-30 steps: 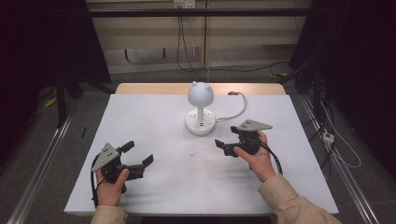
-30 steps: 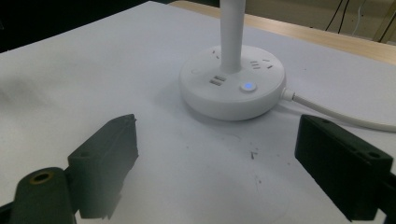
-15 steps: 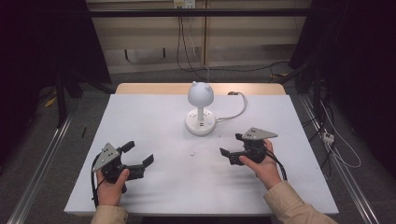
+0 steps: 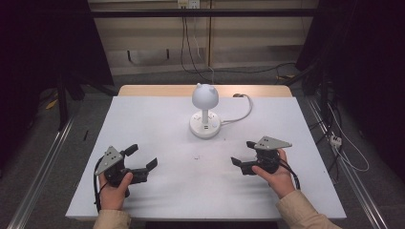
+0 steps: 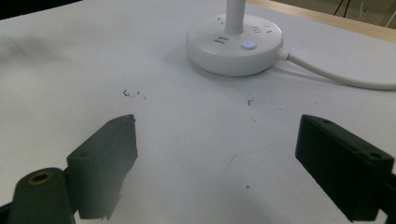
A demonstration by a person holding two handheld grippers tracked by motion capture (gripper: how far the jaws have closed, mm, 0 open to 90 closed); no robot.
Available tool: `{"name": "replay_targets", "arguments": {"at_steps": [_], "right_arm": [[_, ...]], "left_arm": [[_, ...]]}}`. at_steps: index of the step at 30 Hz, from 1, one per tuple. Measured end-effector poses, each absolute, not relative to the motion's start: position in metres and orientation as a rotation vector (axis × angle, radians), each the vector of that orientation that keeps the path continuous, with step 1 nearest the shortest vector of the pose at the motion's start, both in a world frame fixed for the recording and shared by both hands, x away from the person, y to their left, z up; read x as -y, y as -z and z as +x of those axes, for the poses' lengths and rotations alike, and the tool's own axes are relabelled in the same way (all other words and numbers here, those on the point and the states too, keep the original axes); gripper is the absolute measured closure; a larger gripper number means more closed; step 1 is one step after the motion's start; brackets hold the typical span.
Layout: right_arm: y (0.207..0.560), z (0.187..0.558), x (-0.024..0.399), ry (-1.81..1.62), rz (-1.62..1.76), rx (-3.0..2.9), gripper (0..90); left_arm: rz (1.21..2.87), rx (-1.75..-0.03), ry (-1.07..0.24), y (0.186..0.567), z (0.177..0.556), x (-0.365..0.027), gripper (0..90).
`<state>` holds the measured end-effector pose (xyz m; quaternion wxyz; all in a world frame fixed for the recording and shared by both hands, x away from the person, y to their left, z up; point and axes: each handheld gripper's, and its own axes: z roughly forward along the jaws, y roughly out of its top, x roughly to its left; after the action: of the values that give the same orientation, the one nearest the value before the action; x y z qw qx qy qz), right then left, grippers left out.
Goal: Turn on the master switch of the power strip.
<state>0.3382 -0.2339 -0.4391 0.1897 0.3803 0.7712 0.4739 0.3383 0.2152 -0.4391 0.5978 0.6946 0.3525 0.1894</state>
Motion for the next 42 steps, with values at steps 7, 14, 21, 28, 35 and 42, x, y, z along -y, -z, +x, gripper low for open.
{"name": "replay_targets", "arguments": {"at_steps": [7,14,21,28,35,42], "right_arm": [[0.442,0.332,0.241,-1.336,1.081,-2.159,12.6],[0.445,0.325,0.246,-1.335,1.079,-2.161,12.6],[0.447,0.318,0.255,-1.339,1.093,-2.144,12.7],[0.449,0.313,0.264,-1.327,1.095,-2.14,12.7],[0.449,0.306,0.277,-1.324,1.111,-2.119,12.7],[0.45,0.299,0.286,-1.33,1.115,-2.11,12.7]], "left_arm": [[1.614,-0.816,-0.443,0.439,0.338,-0.216,3.9],[1.614,-0.816,-0.442,0.439,0.338,-0.215,4.0],[1.615,-0.816,-0.443,0.439,0.338,-0.216,4.0],[1.616,-0.819,-0.441,0.439,0.338,-0.215,4.0],[1.621,-0.822,-0.446,0.439,0.338,-0.215,4.0],[1.625,-0.819,-0.448,0.439,0.338,-0.215,4.0]]}}
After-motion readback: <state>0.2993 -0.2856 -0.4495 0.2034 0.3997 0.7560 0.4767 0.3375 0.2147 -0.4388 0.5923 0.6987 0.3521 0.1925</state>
